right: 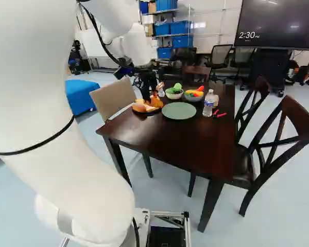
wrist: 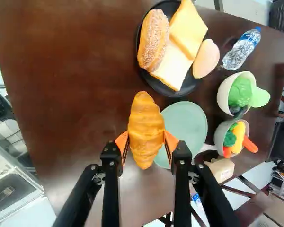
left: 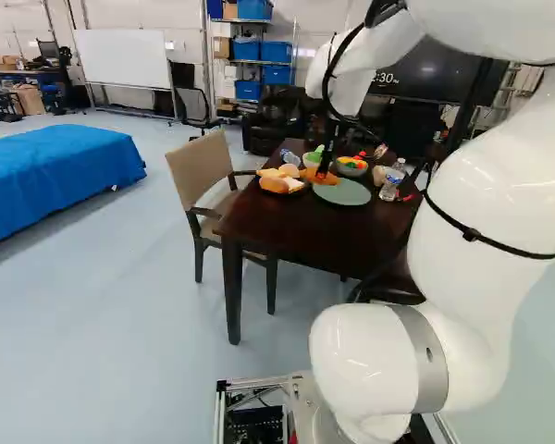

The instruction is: Move the croissant to the empty plate

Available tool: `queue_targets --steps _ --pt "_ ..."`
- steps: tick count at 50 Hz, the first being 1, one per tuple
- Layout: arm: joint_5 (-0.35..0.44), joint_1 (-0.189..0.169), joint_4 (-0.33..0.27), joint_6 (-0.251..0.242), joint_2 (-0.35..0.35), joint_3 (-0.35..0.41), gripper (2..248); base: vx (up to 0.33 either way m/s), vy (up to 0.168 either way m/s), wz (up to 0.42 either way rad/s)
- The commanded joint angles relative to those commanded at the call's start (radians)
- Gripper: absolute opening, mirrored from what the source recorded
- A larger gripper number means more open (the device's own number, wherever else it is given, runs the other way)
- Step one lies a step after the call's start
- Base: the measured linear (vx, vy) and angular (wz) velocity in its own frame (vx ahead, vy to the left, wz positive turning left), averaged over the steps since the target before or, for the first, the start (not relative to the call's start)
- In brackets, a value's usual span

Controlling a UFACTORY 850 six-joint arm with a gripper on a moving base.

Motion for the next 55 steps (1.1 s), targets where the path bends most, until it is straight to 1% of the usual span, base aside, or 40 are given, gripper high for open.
queue_targets --steps 55 --pt "0.0 -0.117 0.0 0.0 -0.237 -0.27 119 0.0 0.0 0.0"
